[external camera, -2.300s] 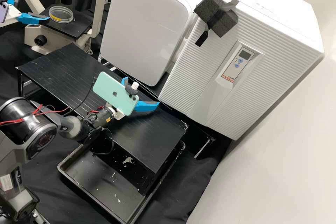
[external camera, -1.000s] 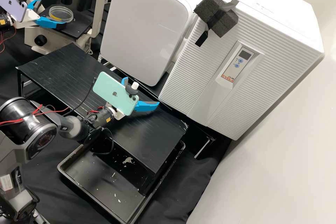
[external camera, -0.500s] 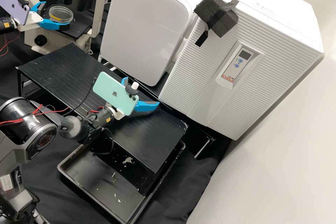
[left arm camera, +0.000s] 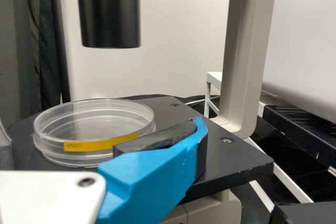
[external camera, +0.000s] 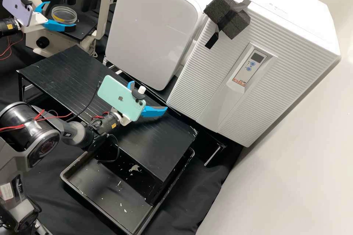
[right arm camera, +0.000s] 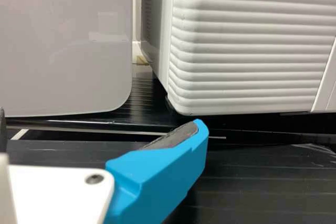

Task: Place the petri dish on the bench

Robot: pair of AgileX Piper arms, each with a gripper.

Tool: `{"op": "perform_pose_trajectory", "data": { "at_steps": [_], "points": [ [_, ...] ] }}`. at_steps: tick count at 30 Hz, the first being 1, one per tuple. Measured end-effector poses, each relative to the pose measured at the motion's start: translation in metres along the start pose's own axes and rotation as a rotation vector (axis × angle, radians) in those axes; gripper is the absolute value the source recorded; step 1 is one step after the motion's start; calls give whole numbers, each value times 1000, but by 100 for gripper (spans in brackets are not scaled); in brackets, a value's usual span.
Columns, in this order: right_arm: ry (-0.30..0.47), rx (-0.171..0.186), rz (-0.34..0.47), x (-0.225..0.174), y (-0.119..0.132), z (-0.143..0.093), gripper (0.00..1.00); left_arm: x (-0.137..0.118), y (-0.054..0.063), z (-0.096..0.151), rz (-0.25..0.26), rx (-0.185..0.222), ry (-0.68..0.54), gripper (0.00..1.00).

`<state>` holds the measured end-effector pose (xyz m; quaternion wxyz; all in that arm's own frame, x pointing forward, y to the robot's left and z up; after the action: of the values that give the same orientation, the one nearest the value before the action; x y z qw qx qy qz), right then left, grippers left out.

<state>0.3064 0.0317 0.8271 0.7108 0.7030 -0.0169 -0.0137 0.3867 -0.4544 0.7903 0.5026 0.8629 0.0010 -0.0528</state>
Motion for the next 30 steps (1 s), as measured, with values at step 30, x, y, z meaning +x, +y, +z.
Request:
{"op": "perform_pose_trajectory", "data": {
  "at_steps": [30],
  "points": [
    [0, 0, 0, 0, 0, 0, 100, 1, -3, 6, 10, 14, -36, 0]
  ]
}}
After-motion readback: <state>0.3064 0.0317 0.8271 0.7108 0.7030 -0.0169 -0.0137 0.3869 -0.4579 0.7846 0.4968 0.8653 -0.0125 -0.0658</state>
